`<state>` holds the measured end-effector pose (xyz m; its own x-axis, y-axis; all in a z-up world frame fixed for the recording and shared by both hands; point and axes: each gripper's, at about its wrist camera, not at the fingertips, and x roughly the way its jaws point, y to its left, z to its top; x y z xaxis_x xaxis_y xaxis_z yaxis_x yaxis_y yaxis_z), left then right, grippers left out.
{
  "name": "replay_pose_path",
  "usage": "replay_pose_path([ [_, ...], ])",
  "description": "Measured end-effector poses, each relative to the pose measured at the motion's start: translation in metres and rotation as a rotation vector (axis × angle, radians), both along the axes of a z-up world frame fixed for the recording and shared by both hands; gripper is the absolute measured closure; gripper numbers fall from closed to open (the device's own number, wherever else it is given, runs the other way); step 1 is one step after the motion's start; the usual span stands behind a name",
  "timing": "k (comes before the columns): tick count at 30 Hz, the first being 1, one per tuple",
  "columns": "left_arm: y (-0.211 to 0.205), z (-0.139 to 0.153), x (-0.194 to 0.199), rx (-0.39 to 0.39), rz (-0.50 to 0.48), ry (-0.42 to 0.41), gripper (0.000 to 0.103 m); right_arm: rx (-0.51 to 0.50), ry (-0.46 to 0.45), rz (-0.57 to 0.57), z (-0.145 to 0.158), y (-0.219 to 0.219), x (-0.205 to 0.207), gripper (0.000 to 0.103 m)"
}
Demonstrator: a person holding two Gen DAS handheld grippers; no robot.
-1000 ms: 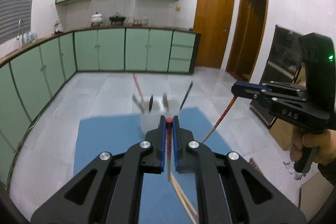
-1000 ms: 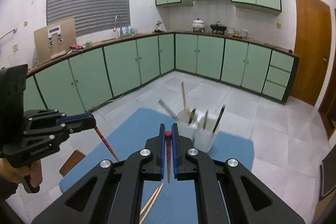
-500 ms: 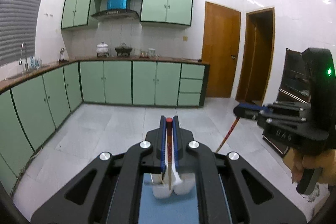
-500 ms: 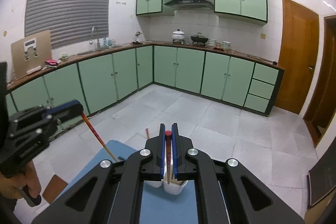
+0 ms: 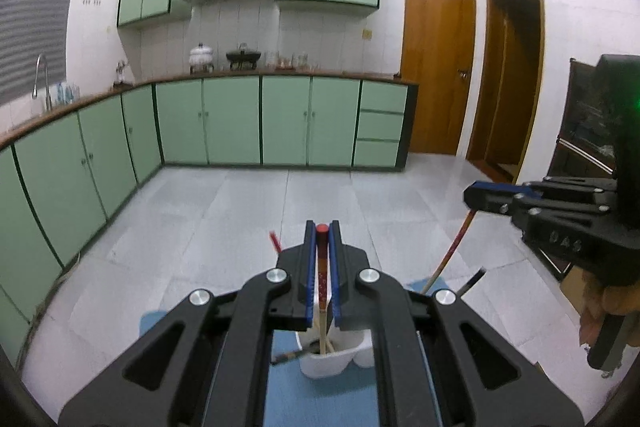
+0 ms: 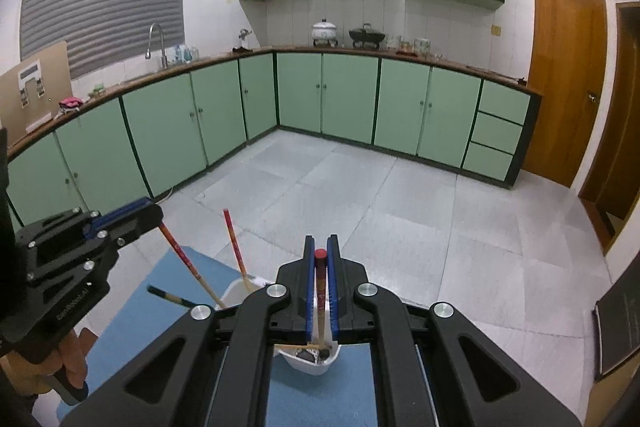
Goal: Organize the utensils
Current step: 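Carry both red chopsticks to the white holder and drop them in with both tools, then close the left tool on a wooden chopstick while the right tool grasps a red-tipped chopstick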
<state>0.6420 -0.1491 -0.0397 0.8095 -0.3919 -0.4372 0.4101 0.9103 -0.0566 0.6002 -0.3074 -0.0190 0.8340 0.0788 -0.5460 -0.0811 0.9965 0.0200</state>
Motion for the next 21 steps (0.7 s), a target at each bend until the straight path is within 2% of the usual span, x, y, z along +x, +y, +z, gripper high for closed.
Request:
replay_pose_path([
  [3,0.009,-0.004,-0.005,0.009,-0.001,0.006,0.084,0.013,-0.02,-0.002,0.001,-0.004,-0.01,0.088],
  [5,0.015,-0.001,-0.016,0.017,-0.009,-0.005,0.081,0.022,-0.038,0.001,0.005,-0.006,-0.023,0.088],
  [9,0.038,0.012,-0.053,0.006,-0.006,-0.034,0.073,0.037,-0.113,0.016,0.014,-0.004,-0.076,0.088],
  [11,0.05,0.016,-0.081,0.016,0.004,-0.069,0.068,0.052,-0.131,0.03,0.007,-0.001,-0.111,0.086],
  [14,0.068,0.012,-0.131,0.022,-0.001,-0.104,0.061,0.038,-0.155,0.051,-0.021,0.012,-0.173,0.085],
  [17,0.084,-0.007,-0.187,0.013,0.003,-0.114,0.053,0.016,-0.154,0.052,-0.073,0.032,-0.245,0.085],
  [21,0.095,-0.05,-0.264,0.018,0.018,-0.106,0.044,0.117,-0.039,0.025,-0.149,0.052,-0.313,0.084],
])
